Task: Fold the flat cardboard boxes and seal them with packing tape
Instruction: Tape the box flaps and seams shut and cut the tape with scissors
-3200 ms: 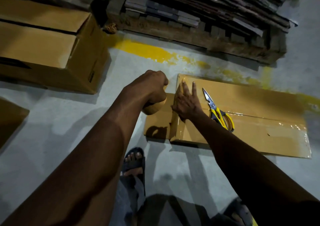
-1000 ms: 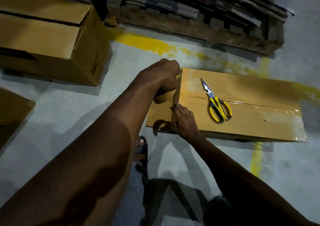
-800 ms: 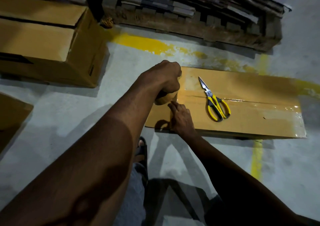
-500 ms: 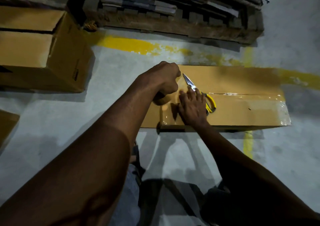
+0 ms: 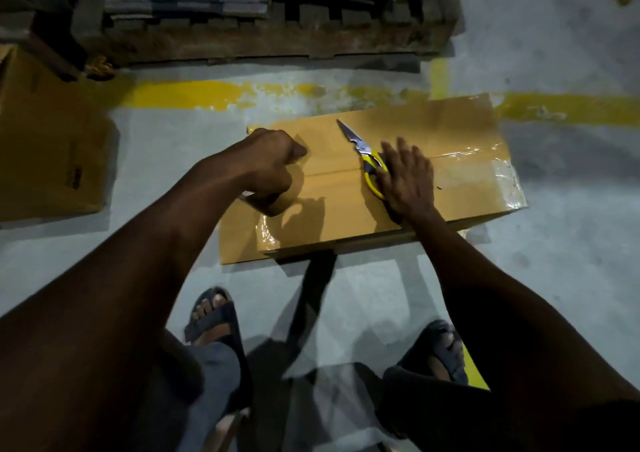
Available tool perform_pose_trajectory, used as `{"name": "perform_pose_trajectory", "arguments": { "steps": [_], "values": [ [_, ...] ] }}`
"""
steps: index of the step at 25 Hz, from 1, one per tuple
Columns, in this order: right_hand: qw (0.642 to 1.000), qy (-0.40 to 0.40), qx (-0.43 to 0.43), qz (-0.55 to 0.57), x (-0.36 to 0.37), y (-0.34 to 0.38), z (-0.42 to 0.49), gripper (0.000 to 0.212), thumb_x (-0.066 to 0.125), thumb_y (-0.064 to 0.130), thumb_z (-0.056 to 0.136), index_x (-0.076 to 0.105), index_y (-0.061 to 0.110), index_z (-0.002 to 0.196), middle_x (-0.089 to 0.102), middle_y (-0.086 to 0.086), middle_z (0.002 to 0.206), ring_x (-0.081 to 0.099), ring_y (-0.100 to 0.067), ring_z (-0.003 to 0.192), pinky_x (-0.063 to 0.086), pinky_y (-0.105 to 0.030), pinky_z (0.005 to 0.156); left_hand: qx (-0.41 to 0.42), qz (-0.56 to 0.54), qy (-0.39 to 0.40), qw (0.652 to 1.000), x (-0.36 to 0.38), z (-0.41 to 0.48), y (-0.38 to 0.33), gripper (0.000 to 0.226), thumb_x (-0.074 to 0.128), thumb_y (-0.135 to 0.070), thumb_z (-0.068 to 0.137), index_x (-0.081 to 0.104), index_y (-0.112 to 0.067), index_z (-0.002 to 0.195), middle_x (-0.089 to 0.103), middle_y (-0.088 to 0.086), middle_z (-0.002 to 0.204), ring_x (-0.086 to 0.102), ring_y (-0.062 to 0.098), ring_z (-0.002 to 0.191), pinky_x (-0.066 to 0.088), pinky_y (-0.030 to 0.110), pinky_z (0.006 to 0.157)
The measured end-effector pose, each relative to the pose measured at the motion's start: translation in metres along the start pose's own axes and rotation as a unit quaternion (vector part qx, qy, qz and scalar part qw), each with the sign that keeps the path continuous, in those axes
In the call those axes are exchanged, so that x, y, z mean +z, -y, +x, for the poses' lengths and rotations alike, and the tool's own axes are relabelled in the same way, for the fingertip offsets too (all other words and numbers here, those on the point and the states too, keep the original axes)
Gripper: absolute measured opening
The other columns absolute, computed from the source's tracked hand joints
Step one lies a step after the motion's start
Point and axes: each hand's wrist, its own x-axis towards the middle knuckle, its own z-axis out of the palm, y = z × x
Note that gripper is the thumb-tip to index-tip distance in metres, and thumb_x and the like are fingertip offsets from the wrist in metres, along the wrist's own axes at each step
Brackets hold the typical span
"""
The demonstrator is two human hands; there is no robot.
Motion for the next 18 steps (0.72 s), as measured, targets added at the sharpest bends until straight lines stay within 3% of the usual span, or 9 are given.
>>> {"name": "perform_pose_trajectory", "arguments": {
  "steps": [2, 5, 11, 15, 18],
  "values": [
    [0.993, 0.009, 0.119, 0.01, -0.004, -0.044, 0.001, 0.063, 0.024, 0.056, 0.094, 0.035, 0.028, 0.149, 0.025, -0.015, 0.159, 0.027, -0.046, 0.14, 0.026, -0.061, 0.109, 0.005, 0.011, 0.006, 1.0, 0.004, 0.006, -0.007, 0.077, 0.055, 0.007, 0.072, 0.044, -0.019, 0.144, 0.048, 0.007, 0.145, 0.045, 0.024, 0.133, 0.036, 0.018, 0.089],
    [0.965, 0.041, 0.257, 0.018, -0.009, -0.101, -0.004, 0.065, 0.034, 0.064, 0.094, 0.027, 0.034, 0.151, 0.011, -0.014, 0.163, 0.01, -0.049, 0.145, 0.011, -0.068, 0.112, 0.011, 0.018, 0.027, 0.999, 0.009, 0.017, -0.014, 0.081, 0.061, 0.006, 0.07, 0.043, -0.02, 0.144, 0.048, 0.006, 0.145, 0.046, 0.025, 0.132, 0.043, 0.027, 0.097],
    [0.926, 0.034, 0.371, 0.067, -0.018, -0.119, -0.003, 0.101, 0.049, 0.085, 0.071, 0.015, 0.035, 0.152, 0.003, -0.021, 0.162, 0.003, -0.049, 0.146, 0.001, -0.066, 0.113, 0.016, 0.038, 0.029, 0.999, 0.009, 0.02, -0.015, 0.086, 0.069, 0.005, 0.067, 0.044, -0.021, 0.144, 0.047, 0.007, 0.146, 0.045, 0.028, 0.131, 0.04, 0.025, 0.086],
    [0.924, 0.011, 0.376, 0.073, -0.023, -0.099, -0.006, 0.092, 0.052, 0.084, 0.066, 0.032, 0.038, 0.143, 0.026, -0.021, 0.152, 0.03, -0.048, 0.133, 0.022, -0.062, 0.106, 0.017, 0.002, 0.022, 1.0, 0.005, 0.013, -0.011, 0.078, 0.068, 0.003, 0.072, 0.045, -0.018, 0.144, 0.048, 0.005, 0.146, 0.045, 0.025, 0.131, 0.035, 0.022, 0.086],
    [0.937, -0.021, 0.338, 0.08, -0.013, -0.026, -0.021, 0.079, 0.056, 0.079, 0.067, 0.042, 0.041, 0.134, 0.04, -0.017, 0.134, 0.043, -0.043, 0.116, 0.035, -0.053, 0.093, 0.029, -0.01, 0.023, 0.999, 0.001, 0.006, -0.013, 0.072, 0.069, 0.003, 0.071, 0.053, -0.018, 0.137, 0.053, 0.005, 0.141, 0.047, 0.023, 0.129, 0.034, 0.019, 0.085]
  ]
}}
